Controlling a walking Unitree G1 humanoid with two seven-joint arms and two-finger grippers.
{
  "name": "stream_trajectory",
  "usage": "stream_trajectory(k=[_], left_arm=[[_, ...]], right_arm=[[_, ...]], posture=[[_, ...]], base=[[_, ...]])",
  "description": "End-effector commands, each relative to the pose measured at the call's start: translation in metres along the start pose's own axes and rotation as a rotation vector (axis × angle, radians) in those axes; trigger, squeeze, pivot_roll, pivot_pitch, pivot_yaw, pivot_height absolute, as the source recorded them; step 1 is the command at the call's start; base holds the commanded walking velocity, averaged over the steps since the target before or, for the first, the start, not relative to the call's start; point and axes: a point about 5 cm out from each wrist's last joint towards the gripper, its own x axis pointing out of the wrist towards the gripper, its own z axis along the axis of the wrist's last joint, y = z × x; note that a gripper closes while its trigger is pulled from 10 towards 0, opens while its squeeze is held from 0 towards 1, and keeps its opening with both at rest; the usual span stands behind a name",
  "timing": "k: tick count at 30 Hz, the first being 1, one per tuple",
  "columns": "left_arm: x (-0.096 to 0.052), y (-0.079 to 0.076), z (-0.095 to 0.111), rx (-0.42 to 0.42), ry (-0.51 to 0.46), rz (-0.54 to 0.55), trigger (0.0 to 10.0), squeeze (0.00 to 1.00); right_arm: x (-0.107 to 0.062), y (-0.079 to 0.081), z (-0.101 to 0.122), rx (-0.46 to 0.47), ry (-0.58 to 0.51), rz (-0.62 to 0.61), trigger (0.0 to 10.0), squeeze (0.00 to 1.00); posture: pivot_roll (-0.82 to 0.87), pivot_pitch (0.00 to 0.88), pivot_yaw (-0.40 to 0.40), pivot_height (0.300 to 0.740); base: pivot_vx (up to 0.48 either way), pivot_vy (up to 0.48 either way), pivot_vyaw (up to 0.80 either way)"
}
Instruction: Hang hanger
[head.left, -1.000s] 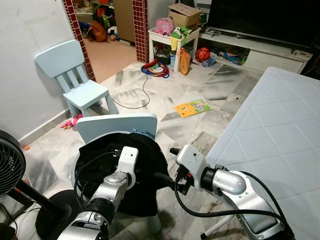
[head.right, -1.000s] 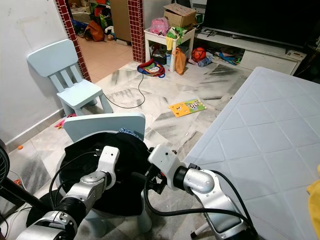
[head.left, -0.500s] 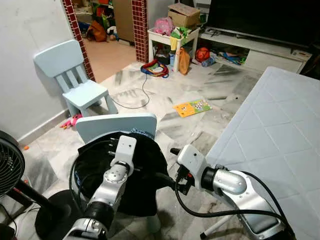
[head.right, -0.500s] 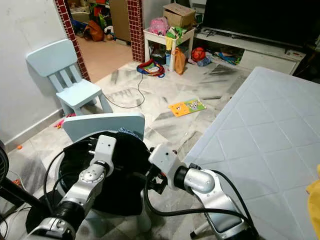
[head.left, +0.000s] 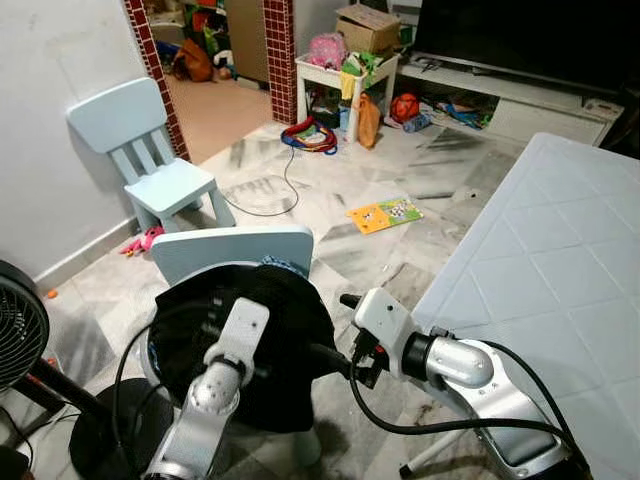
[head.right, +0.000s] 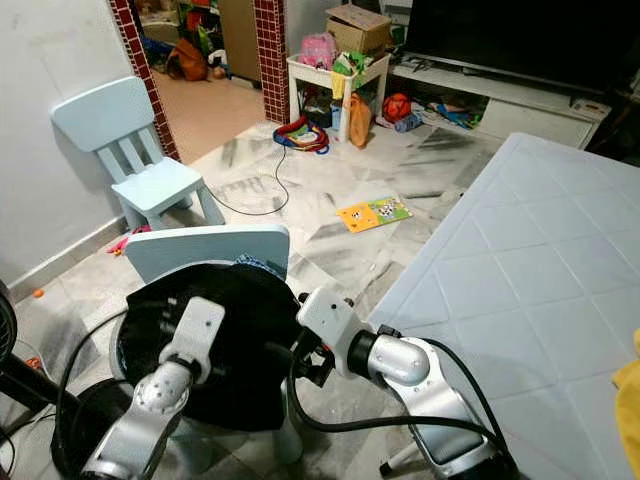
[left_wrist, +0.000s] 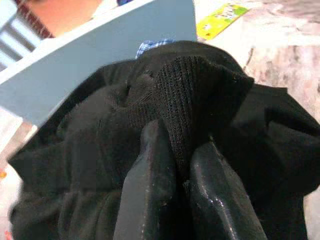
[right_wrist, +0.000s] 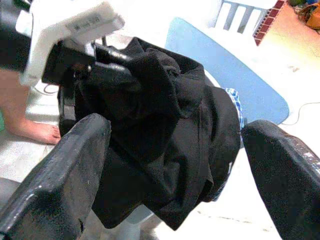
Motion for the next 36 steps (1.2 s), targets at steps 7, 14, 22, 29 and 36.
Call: stream_trajectory(k=[7, 14, 22, 29, 36], left_arm=[[-0.011, -0.007, -0.004, 0.120, 0.060, -0.065, 10.0, 0.00], [-0.012, -0.008, -0.002, 0.158, 0.096, -0.072, 10.0, 0.00], [-0.012, -0.007, 0.002, 0.135, 0.114, -0.088, 10.0, 0.00], [-0.008, -0.007, 0.000, -0.002, 0.148, -0.080, 10.0, 0.00], [-0.009, -0.001, 0.010, -0.025, 0.096, -0.013, 0.0, 0.00]], right_arm=[[0.001, -0.004, 0.003, -0.015, -0.007, 0.009, 10.0, 0.00], [0.000, -0.004, 0.002, -0.015, -0.003, 0.012, 10.0, 0.00], [0.000, -0.003, 0.002, -0.014, -0.003, 0.018, 10.0, 0.00], [0.000, -0.003, 0.002, -0.015, -0.003, 0.022, 10.0, 0.00], [0.001, -0.003, 0.002, -0.015, -0.003, 0.023, 10.0, 0.00]], posture=[[-0.14, 0.000, -0.005, 0.740], [-0.15, 0.000, -0.001, 0.740], [-0.14, 0.000, 0.005, 0.740], [-0.15, 0.000, 0.005, 0.740], [-0.14, 0.000, 0.005, 0.740]], base=[[0.000, 0.000, 0.00], [0.000, 0.000, 0.00], [0.000, 0.000, 0.00], [0.000, 0.000, 0.00], [0.000, 0.000, 0.00]])
